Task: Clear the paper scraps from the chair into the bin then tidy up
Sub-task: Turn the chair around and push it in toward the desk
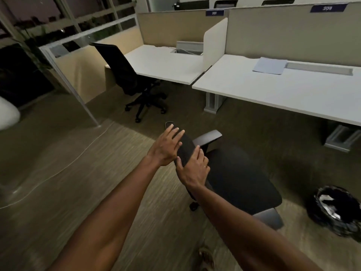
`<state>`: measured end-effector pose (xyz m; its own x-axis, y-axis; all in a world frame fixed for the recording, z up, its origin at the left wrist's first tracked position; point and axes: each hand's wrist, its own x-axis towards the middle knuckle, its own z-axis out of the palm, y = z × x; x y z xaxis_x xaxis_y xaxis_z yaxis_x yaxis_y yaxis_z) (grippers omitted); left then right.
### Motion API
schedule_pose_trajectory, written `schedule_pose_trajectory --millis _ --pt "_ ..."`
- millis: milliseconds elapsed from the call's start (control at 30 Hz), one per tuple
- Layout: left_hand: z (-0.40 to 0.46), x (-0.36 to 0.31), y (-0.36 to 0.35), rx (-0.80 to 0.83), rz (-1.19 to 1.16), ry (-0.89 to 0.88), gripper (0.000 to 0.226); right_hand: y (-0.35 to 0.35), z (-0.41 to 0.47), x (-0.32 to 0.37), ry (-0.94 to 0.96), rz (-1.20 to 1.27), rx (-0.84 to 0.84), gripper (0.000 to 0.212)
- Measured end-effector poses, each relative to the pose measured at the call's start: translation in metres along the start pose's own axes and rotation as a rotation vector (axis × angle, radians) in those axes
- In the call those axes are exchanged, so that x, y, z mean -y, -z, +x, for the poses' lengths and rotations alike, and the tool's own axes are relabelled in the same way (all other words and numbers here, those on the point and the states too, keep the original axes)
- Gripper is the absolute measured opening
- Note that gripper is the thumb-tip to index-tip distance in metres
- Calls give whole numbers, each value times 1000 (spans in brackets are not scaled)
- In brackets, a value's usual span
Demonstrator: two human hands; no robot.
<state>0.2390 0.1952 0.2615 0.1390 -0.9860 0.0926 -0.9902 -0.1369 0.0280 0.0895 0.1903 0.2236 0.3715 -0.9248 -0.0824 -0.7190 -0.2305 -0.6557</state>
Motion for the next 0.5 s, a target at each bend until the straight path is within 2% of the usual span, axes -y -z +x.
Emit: schedule_pose_trajectory --millis 200,367,500 --pt "20 39 -25 183 93 -152 60 -45 7 5 -77 -93 86 103" --pt "32 68 -52 343 171 -260 67 -64 11 5 -81 -283 139 99" --pt "41 91 -68 285 166 -380 78 -72 6 2 -147 -351 101 93"
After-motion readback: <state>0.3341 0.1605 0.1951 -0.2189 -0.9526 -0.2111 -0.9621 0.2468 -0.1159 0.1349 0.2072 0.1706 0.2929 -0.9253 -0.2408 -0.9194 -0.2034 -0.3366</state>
